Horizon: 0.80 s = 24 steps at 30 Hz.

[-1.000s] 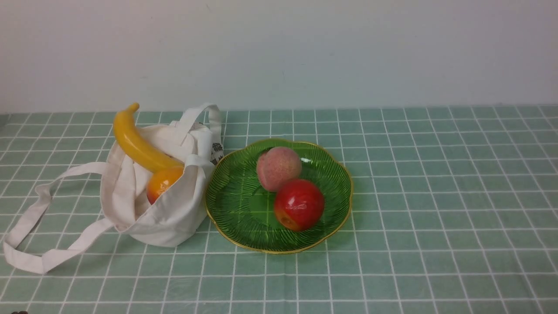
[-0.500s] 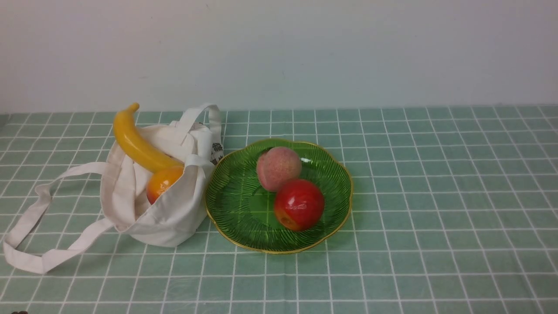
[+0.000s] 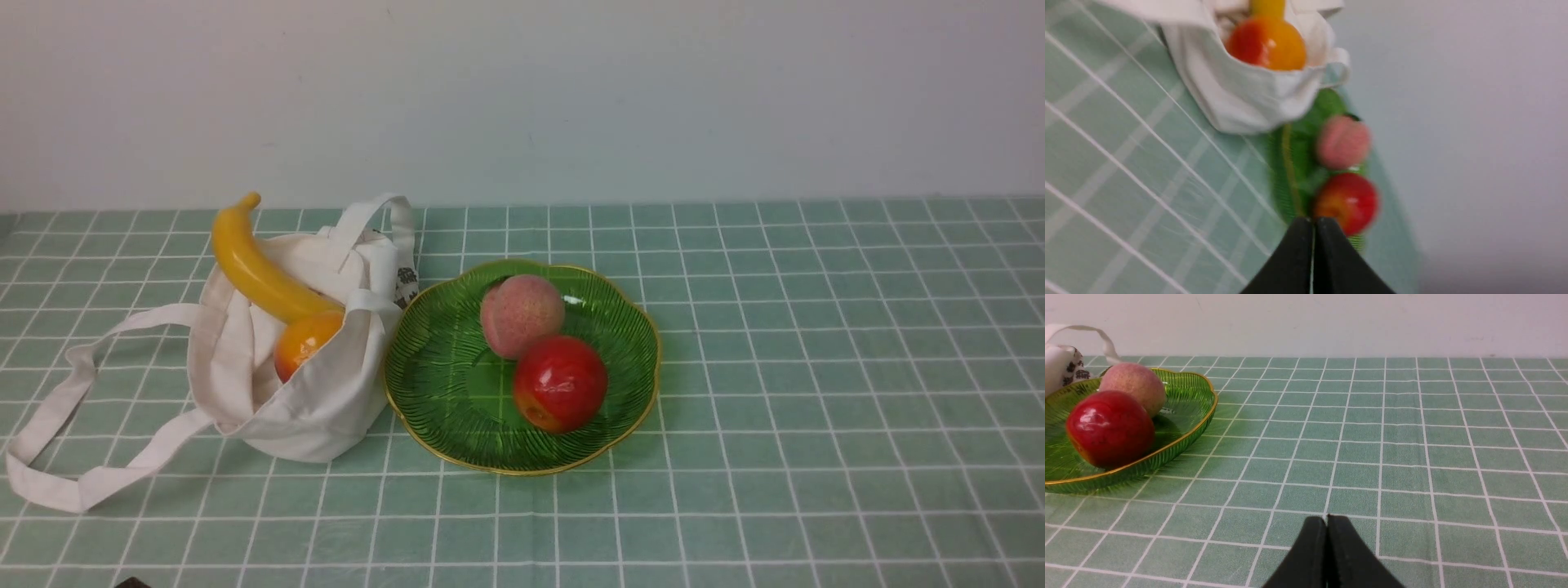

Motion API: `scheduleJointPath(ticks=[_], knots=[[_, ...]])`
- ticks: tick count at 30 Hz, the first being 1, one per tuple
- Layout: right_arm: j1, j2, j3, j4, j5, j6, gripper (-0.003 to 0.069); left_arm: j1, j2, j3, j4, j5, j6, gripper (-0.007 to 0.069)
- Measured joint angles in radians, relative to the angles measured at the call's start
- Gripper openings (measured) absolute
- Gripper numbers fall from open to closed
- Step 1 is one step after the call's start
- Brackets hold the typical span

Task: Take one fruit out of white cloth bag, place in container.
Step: 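Reach into the white bag and grasp the banana with the left gripper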

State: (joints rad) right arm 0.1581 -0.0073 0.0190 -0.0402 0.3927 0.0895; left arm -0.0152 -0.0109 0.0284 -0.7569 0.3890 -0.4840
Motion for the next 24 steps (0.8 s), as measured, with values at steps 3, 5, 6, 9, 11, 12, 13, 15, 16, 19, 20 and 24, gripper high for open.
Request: scheduleJointPath(ticks=[3,5,6,9,11,12,13,15,16,19,20,24], knots=[[0.0,0.0,0.0,0.0,0.0,0.0,-0.0015,0.0,0.0,0.0,-0.23,-0.005,-0.042,-0.0008],[0.0,0.0,0.0,0.0,0.0,0.0,-0.0015,0.0,0.0,0.0,-0.278,-0.013,-0.023,-0.0008],[0.0,0.0,0.0,0.0,0.0,0.0,-0.0015,0.0,0.0,0.0,-0.284,-0.021,-0.013,-0.0008],[0.0,0.0,0.0,0.0,0.0,0.0,-0.0015,0.0,0.0,0.0,-0.303,-0.076,0.033,-0.0008],[0.0,0.0,0.0,0.0,0.0,0.0,-0.0015,0.0,0.0,0.0,-0.328,-0.134,0.061,-0.0008],[0.0,0.0,0.0,0.0,0.0,0.0,-0.0015,0.0,0.0,0.0,-0.335,-0.163,0.083,-0.0008],[0.0,0.0,0.0,0.0,0.0,0.0,-0.0015,0.0,0.0,0.0,-0.338,-0.188,0.107,-0.0008],[0.0,0.0,0.0,0.0,0.0,0.0,-0.0015,0.0,0.0,-0.011,-0.342,-0.237,0.181,-0.0008],[0.0,0.0,0.0,0.0,0.0,0.0,-0.0015,0.0,0.0,-0.025,-0.343,-0.243,0.211,-0.0008],[0.0,0.0,0.0,0.0,0.0,0.0,-0.0015,0.0,0.021,-0.121,-0.347,-0.246,0.341,-0.0008],[0.0,0.0,0.0,0.0,0.0,0.0,-0.0015,0.0,0.041,-0.156,-0.348,-0.236,0.396,-0.0008],[0.0,0.0,0.0,0.0,0.0,0.0,-0.0015,0.0,0.26,-0.343,-0.342,-0.052,0.633,-0.0008]])
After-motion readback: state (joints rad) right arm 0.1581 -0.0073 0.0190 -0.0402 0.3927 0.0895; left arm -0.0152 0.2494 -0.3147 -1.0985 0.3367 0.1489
